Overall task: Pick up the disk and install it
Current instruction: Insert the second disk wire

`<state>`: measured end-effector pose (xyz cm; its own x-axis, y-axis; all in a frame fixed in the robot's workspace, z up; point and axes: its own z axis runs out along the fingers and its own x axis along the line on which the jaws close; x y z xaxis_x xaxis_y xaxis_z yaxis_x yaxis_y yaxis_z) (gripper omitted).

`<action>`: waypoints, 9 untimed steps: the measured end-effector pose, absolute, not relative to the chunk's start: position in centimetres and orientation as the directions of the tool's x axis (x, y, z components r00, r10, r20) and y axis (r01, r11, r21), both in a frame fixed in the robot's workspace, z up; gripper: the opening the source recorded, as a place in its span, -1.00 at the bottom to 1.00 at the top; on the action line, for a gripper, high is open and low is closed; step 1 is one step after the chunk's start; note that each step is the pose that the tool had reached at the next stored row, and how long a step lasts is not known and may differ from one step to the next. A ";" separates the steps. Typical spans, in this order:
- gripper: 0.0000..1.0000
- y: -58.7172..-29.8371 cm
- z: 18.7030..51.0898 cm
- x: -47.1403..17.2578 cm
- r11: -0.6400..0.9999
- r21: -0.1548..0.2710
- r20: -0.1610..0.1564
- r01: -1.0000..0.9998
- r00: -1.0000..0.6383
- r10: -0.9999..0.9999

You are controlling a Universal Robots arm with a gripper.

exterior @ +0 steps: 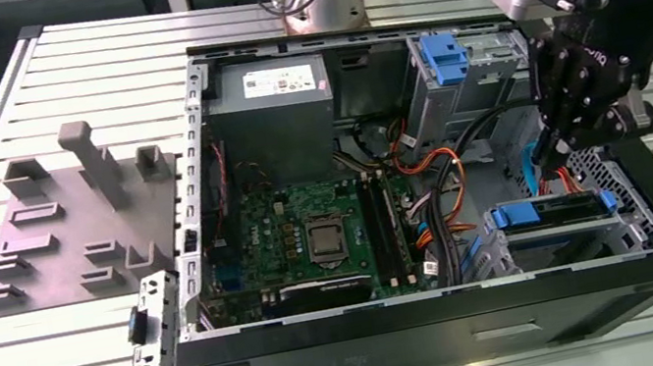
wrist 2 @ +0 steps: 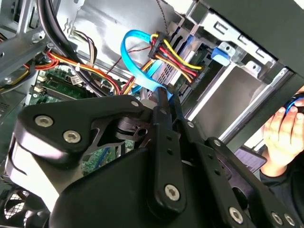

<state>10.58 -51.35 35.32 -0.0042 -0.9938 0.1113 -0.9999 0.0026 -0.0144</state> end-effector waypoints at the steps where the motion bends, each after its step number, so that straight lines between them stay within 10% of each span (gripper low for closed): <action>1: -0.68 -51.4 35.3 10.4 0.002 -0.017 0.111 -1.000 -0.004 -0.994; 9: -0.68 -52.4 34.9 10.1 0.000 -0.046 0.106 -0.999 -0.005 -0.994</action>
